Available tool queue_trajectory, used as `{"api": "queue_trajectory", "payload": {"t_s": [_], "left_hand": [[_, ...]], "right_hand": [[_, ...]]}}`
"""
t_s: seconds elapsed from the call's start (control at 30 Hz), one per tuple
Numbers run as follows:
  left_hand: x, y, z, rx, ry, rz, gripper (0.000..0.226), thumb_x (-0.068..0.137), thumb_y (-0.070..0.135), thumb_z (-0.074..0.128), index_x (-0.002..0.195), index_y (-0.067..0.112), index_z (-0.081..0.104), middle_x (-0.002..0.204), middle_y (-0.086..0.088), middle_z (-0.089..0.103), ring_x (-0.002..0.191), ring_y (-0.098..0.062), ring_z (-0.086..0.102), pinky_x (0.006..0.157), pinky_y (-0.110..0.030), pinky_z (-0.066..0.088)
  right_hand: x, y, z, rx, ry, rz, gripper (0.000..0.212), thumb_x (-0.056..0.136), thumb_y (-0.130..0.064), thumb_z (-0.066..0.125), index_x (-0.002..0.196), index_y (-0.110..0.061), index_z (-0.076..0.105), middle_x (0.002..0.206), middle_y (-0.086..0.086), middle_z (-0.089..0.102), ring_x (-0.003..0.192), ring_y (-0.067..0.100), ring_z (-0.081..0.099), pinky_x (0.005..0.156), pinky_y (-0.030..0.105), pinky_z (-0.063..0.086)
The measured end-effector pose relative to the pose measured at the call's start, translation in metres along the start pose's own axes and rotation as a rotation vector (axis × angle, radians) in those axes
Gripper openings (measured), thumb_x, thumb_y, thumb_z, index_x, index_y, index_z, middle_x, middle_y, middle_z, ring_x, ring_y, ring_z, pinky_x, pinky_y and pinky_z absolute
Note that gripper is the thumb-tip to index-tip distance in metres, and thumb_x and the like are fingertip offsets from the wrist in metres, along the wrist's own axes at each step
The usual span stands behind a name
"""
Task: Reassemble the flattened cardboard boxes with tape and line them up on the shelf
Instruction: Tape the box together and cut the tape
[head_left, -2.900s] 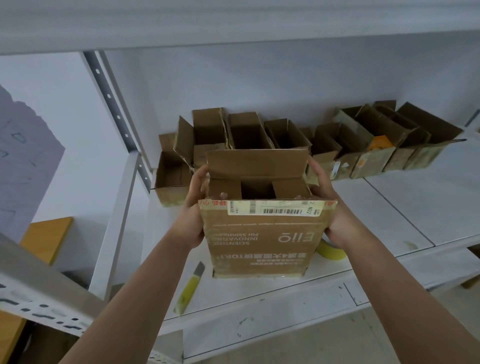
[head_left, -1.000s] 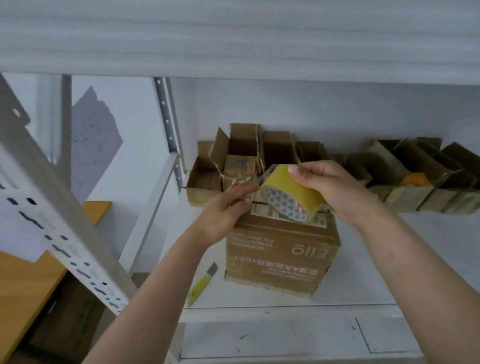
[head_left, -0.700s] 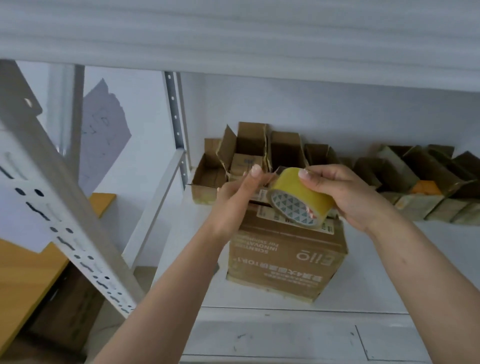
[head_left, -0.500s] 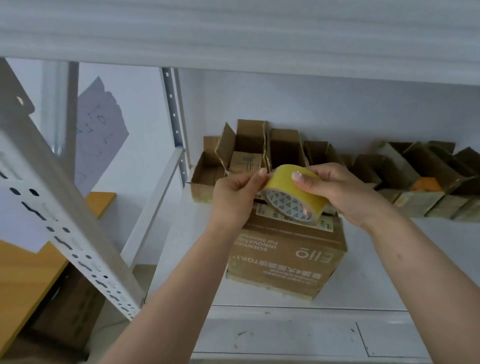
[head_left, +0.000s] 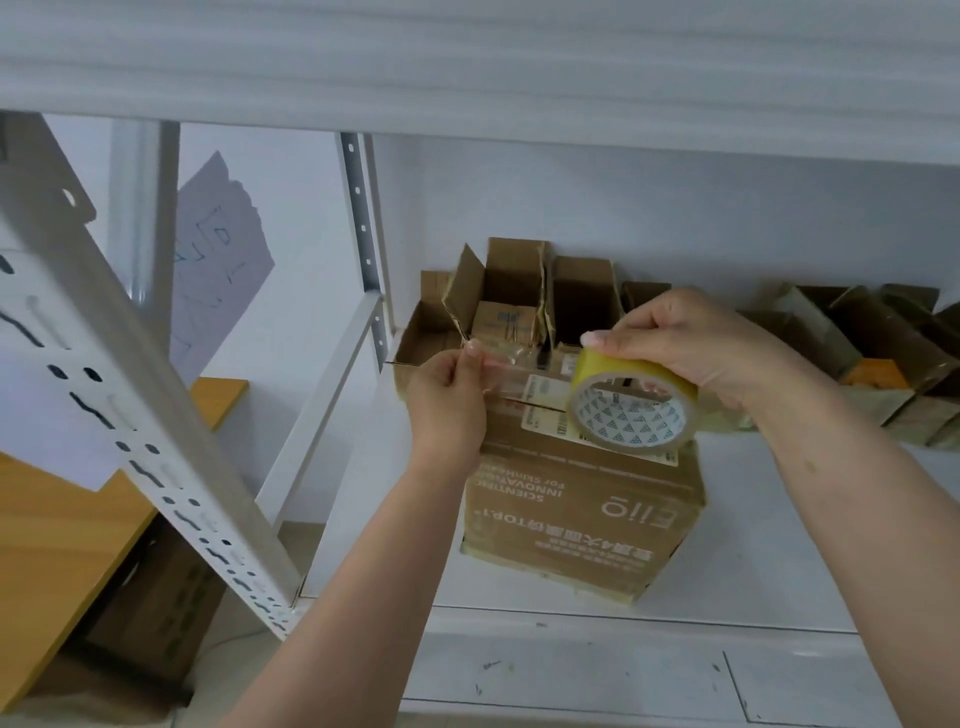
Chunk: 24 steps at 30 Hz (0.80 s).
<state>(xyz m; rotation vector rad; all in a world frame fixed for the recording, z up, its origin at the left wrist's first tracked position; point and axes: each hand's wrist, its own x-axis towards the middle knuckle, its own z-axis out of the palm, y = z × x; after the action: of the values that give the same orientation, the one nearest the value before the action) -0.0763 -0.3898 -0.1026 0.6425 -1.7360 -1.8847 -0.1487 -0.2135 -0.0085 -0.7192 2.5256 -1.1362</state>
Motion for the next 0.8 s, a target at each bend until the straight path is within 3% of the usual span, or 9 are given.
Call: {"api": "queue_trajectory", "payload": {"t_s": [0.1,0.27,0.37,0.5,0.57,0.67,0.8], "left_hand": [[0.005,-0.003,-0.007,-0.207,-0.006,-0.063,0.032,0.101,0.027,0.052,0.08,0.011,0.07,0.084,-0.005,0.075,0.081,-0.02,0.074,0.072,-0.034,0.06],[0.01,-0.02,-0.017,-0.165,0.039,-0.066,0.025,0.098,0.018,0.059,0.08,0.007,0.072,0.084,-0.006,0.075,0.088,-0.021,0.073,0.073,-0.031,0.061],[0.009,-0.027,-0.019,-0.168,0.081,-0.128,0.021,0.096,0.018,0.061,0.085,0.004,0.072,0.089,-0.01,0.075,0.09,-0.021,0.072,0.071,-0.029,0.061],[0.007,-0.038,-0.022,-0.074,0.084,-0.119,0.02,0.094,0.023,0.065,0.079,0.014,0.075,0.077,0.0,0.076,0.081,-0.015,0.073,0.066,-0.025,0.059],[0.004,-0.045,-0.023,0.069,0.078,-0.088,0.026,0.094,0.029,0.065,0.078,0.013,0.077,0.069,-0.001,0.074,0.068,-0.012,0.071,0.059,-0.028,0.058],[0.002,-0.049,-0.023,0.212,0.047,-0.061,0.043,0.093,0.038,0.064,0.074,0.0,0.072,0.072,-0.024,0.067,0.057,-0.021,0.055,0.058,-0.044,0.053],[0.005,-0.048,-0.024,0.228,-0.005,-0.087,0.047,0.091,0.042,0.065,0.071,0.0,0.07,0.071,-0.024,0.067,0.057,-0.022,0.055,0.065,-0.05,0.057]], "right_hand": [[0.002,-0.001,0.01,0.013,0.053,-0.051,0.067,0.058,-0.074,0.065,0.08,-0.011,0.074,0.066,0.001,0.073,0.058,0.013,0.07,0.061,0.025,0.047],[0.004,0.003,0.021,0.085,0.175,-0.081,0.089,0.066,-0.079,0.053,0.084,0.008,0.062,0.055,0.01,0.056,0.046,0.015,0.057,0.061,0.03,0.047],[0.003,0.004,0.029,0.147,0.183,-0.109,0.077,0.073,-0.072,0.055,0.082,0.005,0.064,0.067,0.022,0.062,0.055,0.028,0.061,0.064,0.028,0.051],[0.005,0.006,0.034,0.181,0.228,-0.116,0.062,0.08,-0.063,0.059,0.078,-0.001,0.069,0.07,0.024,0.063,0.066,0.034,0.064,0.067,0.03,0.051],[0.007,0.006,0.034,0.171,0.232,-0.11,0.061,0.081,-0.062,0.059,0.072,-0.003,0.067,0.061,0.016,0.063,0.057,0.027,0.064,0.068,0.031,0.052],[0.009,0.008,0.036,0.206,0.244,-0.092,0.053,0.079,-0.063,0.059,0.059,-0.015,0.065,0.051,0.006,0.06,0.047,0.014,0.06,0.068,0.034,0.052],[0.009,0.009,0.041,0.263,0.226,-0.097,0.044,0.078,-0.061,0.059,0.054,-0.024,0.066,0.043,-0.007,0.053,0.04,0.003,0.052,0.06,0.026,0.045]]}}
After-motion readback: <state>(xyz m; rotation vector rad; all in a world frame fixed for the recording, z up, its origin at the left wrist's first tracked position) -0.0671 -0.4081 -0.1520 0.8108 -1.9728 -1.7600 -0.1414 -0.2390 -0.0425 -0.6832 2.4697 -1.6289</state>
